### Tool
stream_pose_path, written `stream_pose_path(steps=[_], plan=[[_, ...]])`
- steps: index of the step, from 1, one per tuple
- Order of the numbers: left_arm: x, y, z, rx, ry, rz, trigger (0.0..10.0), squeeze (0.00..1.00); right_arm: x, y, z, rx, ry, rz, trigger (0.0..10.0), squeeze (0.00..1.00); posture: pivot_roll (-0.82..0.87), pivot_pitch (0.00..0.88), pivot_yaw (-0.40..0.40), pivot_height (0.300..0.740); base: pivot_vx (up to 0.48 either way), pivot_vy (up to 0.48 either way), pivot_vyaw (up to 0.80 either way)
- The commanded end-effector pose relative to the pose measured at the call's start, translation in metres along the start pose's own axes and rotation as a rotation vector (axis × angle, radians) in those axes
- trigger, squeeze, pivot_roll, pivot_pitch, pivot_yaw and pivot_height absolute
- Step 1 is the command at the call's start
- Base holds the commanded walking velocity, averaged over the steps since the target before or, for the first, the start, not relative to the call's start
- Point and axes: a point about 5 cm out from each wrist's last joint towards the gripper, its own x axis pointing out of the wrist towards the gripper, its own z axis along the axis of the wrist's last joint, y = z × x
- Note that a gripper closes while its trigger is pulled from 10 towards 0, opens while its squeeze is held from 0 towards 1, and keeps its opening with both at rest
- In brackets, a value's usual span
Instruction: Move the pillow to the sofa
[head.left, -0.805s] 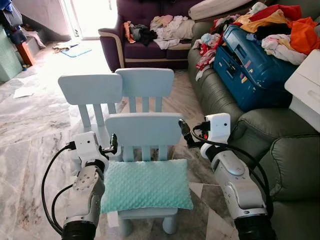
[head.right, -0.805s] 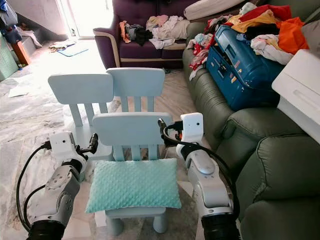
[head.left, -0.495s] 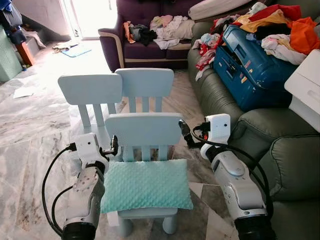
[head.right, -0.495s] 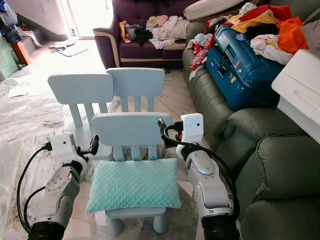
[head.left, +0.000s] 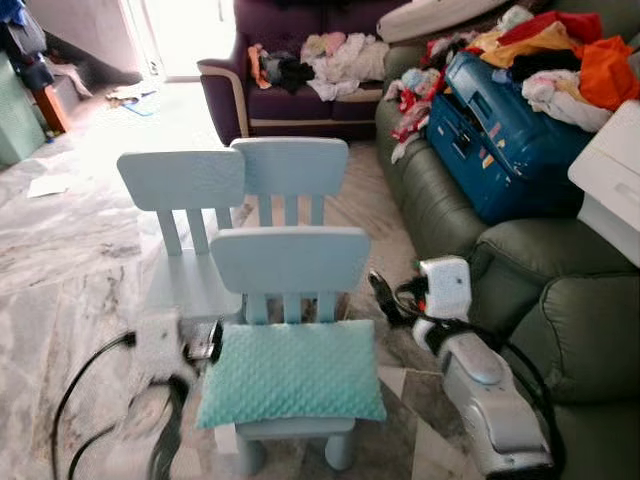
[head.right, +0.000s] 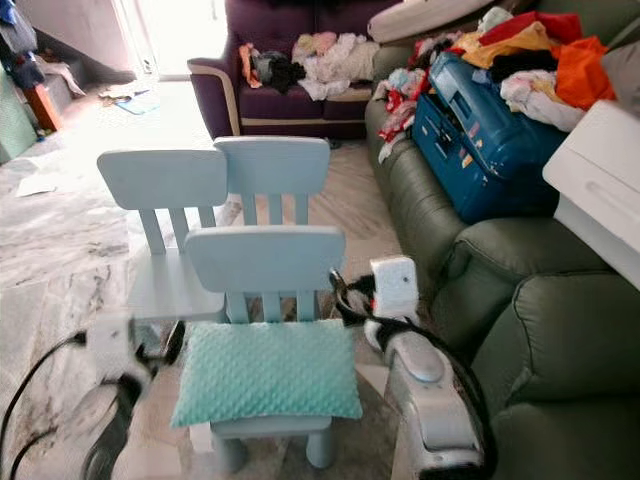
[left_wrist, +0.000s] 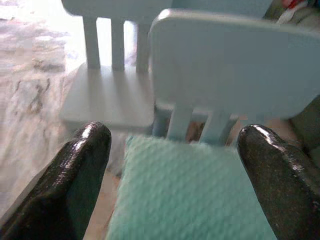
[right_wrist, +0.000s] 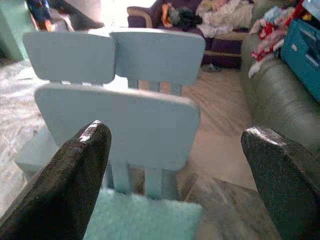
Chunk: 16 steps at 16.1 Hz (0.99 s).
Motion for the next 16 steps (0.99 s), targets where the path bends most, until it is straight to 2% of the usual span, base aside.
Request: stream_pose_path(steps=[1, 4, 16], plan=[[-0.006, 0.004, 0.000, 0.022, 0.006, -0.006, 10.0, 0.00, -0.006, -0.004, -0.002, -0.003, 0.014, 0.001, 10.0, 0.00, -0.13, 0.015, -0.021, 0.740, 0.000, 0.000, 0.00], [-0.013, 0.002, 0.002, 0.041, 0.009, -0.027, 10.0, 0.00, -0.018, -0.006, -0.014, -0.003, 0.060, 0.007, 10.0, 0.00, -0.12, 0.043, -0.015, 0.740, 0.000, 0.000, 0.00], [-0.014, -0.005, 0.007, 0.052, 0.015, -0.068, 10.0, 0.00, -0.016, 0.002, -0.011, -0.004, 0.056, 0.031, 10.0, 0.00, -0.12, 0.043, -0.008, 0.740, 0.000, 0.000, 0.00]])
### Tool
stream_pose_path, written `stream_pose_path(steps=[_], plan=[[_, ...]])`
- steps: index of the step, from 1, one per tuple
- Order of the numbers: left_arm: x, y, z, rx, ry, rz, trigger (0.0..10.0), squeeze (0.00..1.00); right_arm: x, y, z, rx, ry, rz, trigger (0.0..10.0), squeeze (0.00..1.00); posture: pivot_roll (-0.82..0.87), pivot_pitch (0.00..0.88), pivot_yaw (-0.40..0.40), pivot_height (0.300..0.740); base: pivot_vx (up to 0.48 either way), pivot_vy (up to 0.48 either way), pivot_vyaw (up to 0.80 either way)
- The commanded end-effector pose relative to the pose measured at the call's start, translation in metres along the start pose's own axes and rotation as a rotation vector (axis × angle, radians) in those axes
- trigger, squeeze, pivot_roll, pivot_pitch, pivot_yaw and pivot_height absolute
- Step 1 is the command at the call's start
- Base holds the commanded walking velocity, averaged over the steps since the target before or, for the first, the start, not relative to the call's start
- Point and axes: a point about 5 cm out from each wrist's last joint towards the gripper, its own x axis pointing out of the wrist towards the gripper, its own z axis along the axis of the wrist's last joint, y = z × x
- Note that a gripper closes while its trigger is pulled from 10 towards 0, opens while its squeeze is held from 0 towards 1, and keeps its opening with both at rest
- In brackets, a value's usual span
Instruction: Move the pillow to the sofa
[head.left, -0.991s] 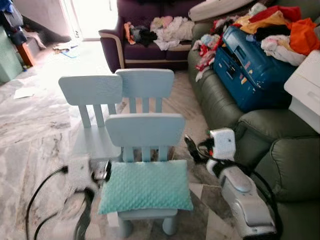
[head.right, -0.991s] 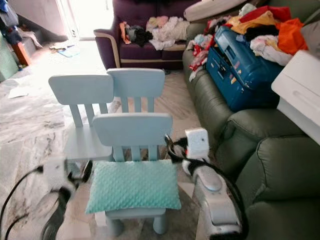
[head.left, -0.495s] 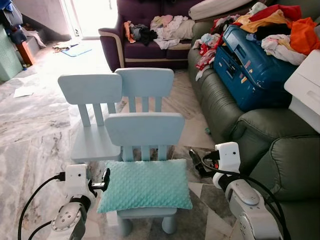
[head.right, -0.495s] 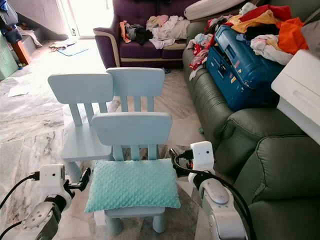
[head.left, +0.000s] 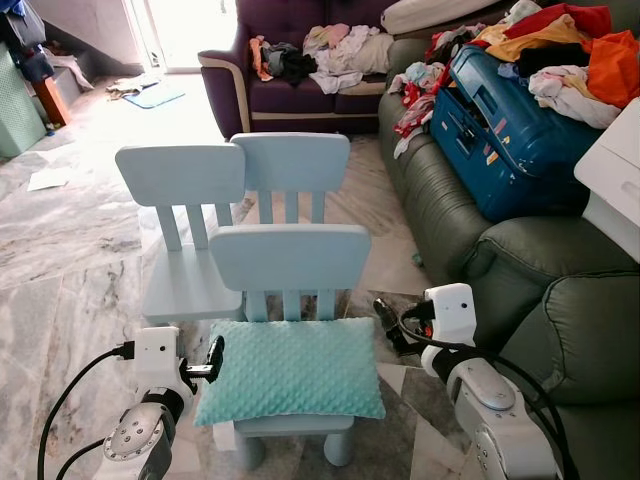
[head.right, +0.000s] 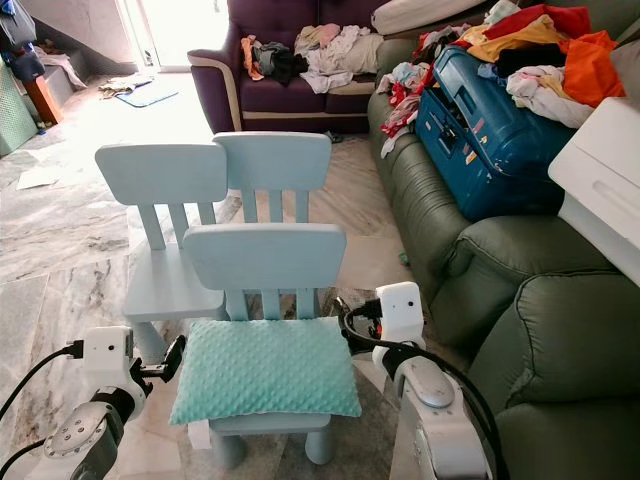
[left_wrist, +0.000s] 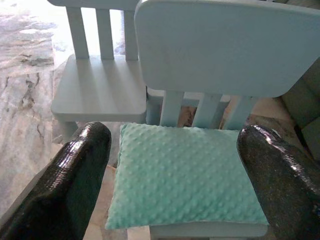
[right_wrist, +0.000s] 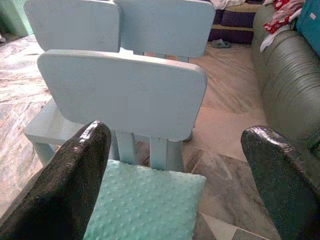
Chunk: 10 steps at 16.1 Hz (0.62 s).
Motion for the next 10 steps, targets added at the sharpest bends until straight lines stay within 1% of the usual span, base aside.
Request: stream_pose_path(steps=[1, 5, 10], plan=[[0.0011, -0.0015, 0.0039, 0.011, -0.007, -0.006, 10.0, 0.00, 0.0016, 0.0005, 0.0066, -0.010, -0.019, 0.003, 10.0, 0.00, -0.12, 0.043, -0.008, 0.740, 0.000, 0.000, 0.00], [0.0064, -0.0081, 0.0096, 0.013, -0.021, -0.022, 10.0, 0.00, 0.0036, 0.0034, 0.0076, -0.006, -0.023, 0.010, 10.0, 0.00, -0.12, 0.041, -0.002, 0.740, 0.000, 0.000, 0.00], [0.0059, -0.0074, 0.0081, 0.009, -0.018, -0.018, 10.0, 0.00, 0.0049, 0.0046, 0.0100, -0.007, -0.034, 0.007, 10.0, 0.00, -0.12, 0.044, -0.002, 0.740, 0.000, 0.000, 0.00]])
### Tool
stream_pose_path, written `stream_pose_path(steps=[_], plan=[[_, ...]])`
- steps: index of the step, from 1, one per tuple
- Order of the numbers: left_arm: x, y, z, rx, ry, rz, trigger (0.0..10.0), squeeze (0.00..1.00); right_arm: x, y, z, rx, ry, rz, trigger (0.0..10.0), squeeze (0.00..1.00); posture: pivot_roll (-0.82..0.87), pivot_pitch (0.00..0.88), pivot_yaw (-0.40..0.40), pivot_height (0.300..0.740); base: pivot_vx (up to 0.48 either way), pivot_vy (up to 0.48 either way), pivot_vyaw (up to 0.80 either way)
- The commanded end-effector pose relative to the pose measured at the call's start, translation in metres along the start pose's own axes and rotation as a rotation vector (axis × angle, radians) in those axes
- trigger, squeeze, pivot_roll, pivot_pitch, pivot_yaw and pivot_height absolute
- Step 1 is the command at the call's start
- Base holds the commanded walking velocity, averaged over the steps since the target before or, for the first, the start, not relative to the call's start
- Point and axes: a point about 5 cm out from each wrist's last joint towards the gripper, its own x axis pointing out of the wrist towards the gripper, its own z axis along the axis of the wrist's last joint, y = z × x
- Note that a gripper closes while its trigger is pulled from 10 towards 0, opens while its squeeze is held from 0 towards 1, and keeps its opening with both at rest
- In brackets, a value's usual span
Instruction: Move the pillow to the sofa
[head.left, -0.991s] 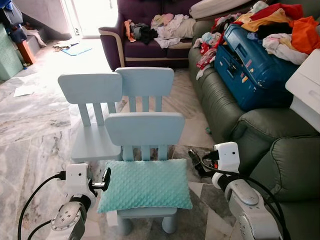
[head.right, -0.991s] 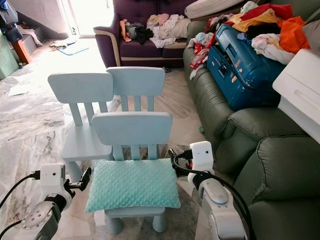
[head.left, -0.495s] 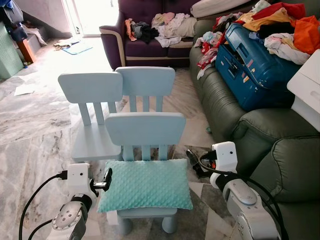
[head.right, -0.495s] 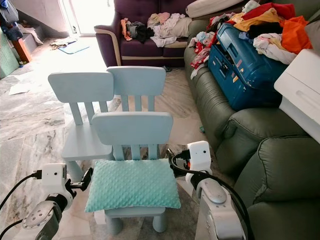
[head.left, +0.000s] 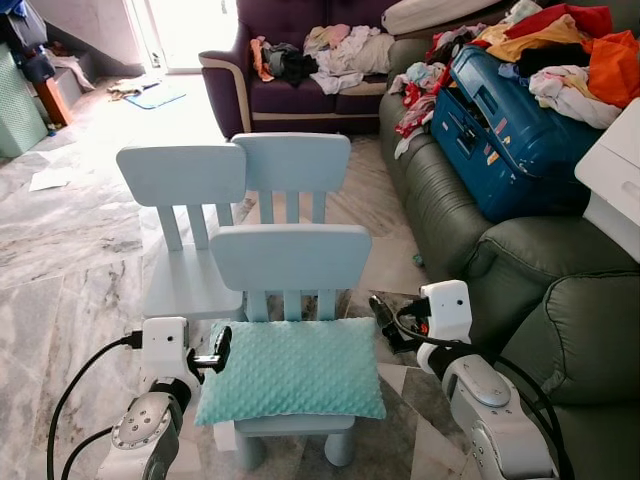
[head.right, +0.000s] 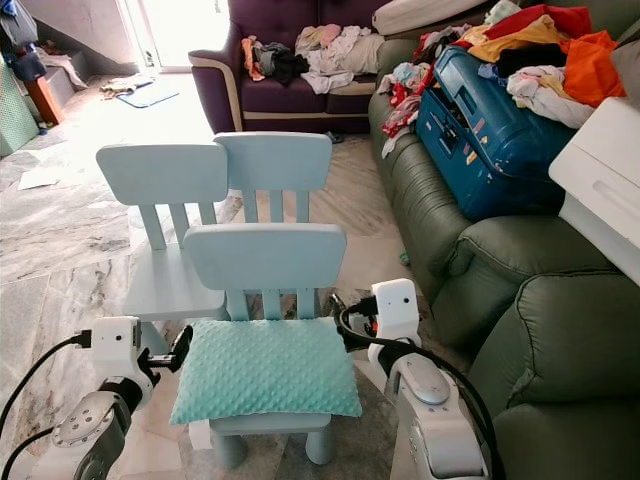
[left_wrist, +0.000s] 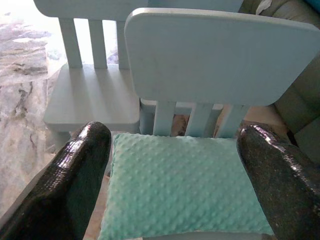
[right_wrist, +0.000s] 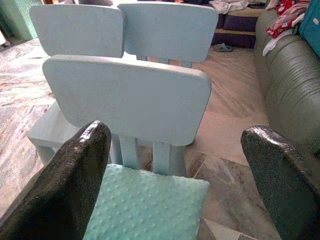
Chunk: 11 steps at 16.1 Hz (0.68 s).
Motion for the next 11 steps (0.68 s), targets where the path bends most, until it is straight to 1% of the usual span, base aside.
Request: stream_pose_path(steps=[1, 6, 9, 11], plan=[[-0.0005, 0.0007, -0.0011, 0.006, 0.010, 0.009, 10.0, 0.00, 0.0031, 0.0016, 0.0066, -0.008, -0.021, 0.002, 10.0, 0.00, -0.12, 0.044, -0.003, 0.740, 0.000, 0.000, 0.00], [0.0002, 0.0000, 0.0000, 0.007, 0.002, 0.013, 10.0, 0.00, 0.0042, 0.0037, 0.0079, -0.016, -0.026, 0.016, 10.0, 0.00, -0.12, 0.043, -0.004, 0.740, 0.000, 0.000, 0.00], [0.0004, -0.0009, 0.0001, 0.006, 0.001, 0.012, 10.0, 0.00, 0.0040, 0.0038, 0.0080, -0.016, -0.026, 0.016, 10.0, 0.00, -0.12, 0.045, -0.005, 0.727, 0.000, 0.000, 0.00], [0.0005, -0.0018, 0.0002, 0.005, -0.001, 0.013, 10.0, 0.00, 0.0045, 0.0042, 0.0085, -0.018, -0.027, 0.019, 10.0, 0.00, -0.12, 0.045, -0.008, 0.701, 0.000, 0.000, 0.00]])
